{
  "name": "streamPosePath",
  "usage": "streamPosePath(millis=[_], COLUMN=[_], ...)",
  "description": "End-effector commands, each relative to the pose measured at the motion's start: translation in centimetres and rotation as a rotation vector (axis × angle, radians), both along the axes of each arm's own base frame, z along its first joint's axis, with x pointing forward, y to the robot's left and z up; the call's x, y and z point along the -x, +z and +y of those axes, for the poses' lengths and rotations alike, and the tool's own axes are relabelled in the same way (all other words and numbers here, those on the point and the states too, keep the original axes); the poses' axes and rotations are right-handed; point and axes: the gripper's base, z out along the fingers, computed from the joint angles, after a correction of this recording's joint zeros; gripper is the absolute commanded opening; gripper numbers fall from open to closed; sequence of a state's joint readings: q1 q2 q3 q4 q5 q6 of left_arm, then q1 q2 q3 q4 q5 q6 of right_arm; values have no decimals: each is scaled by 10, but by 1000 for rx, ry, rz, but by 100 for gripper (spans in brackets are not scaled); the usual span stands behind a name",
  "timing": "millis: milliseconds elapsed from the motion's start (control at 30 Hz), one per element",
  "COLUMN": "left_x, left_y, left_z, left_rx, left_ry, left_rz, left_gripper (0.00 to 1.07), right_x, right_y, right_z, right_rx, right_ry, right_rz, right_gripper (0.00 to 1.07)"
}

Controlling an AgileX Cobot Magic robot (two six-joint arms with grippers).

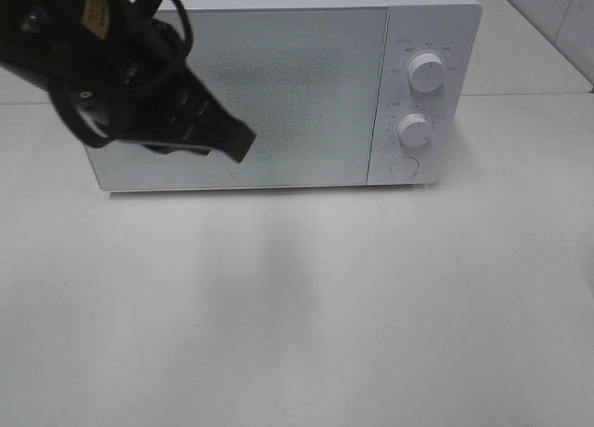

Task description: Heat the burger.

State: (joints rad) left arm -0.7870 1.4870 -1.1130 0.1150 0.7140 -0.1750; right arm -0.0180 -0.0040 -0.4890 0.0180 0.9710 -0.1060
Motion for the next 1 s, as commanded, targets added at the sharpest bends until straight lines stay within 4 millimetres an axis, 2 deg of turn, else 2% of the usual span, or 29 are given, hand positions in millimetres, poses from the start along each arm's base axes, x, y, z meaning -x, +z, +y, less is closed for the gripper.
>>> streamPosePath(millis=[33,67,100,133,167,200,233,267,300,367,500,533,567,600,633,667,700,733,767,800,833,867,900,933,967,1000], left_x=[11,14,20,20,23,29,29,34,34,37,33,32,25,25,21,15,15,12,8,8,7,8,8,13,13,17], left_y=[4,5,7,7,8,10,10,11,11,13,17,19,23,23,24,29,29,30,30,30,29,28,28,26,26,25], left_z=[8,11,15,15,16,18,18,19,19,26,36,41,54,54,62,80,80,90,111,111,123,144,144,164,164,172], left_rx=[-56,-69,-78,-78,-77,-68,-68,-71,-71,-102,-92,-84,-65,-65,-64,-63,-63,-67,-71,-71,-70,-69,-69,-59,-59,-51], left_ry=[15,20,31,31,36,46,46,49,49,43,83,101,155,155,184,236,236,263,313,313,343,385,385,439,439,464], left_rz=[79,102,150,150,176,222,222,265,265,290,301,303,302,302,301,296,296,292,289,289,287,283,283,281,281,279], left_gripper=[1,5,15,15,23,44,44,72,72,102,102,102,102,102,102,102,102,102,102,102,101,101,101,101,101,101], right_x=[4,4,4,4,4,4,4,4,4,4,4,4,4,4,4,4,4,4,4,4,4,4,4,4,4,4], right_y=[0,0,0,0,0,0,0,0,0,0,0,0,0,0,0,0,0,0,0,0,0,0,0,0,0,0], right_z=[1,1,1,1,1,1,1,1,1,1,1,1,1,1,1,1,1,1,1,1,1,1,1,1,1,1], right_rx=[-8,-8,-8,-8,-8,-8,-8,-8,-8,-8,-8,-8,-8,-8,-8,-8,-8,-8,-8,-8,-8,-8,-8,-8,-8,-8], right_ry=[-6,-6,-6,-6,-6,-6,-6,-6,-6,-6,-6,-6,-6,-6,-6,-6,-6,-6,-6,-6,-6,-6,-6,-6,-6,-6], right_rz=[-34,-34,-34,-34,-34,-34,-34,-34,-34,-34,-34,-34,-34,-34,-34,-34,-34,-34,-34,-34,-34,-34,-34,-34,-34,-34], right_gripper=[36,36,36,36,36,36,36,36,36,36,36,36,36,36,36,36,36,36,36,36,36,36,36,36,36,36])
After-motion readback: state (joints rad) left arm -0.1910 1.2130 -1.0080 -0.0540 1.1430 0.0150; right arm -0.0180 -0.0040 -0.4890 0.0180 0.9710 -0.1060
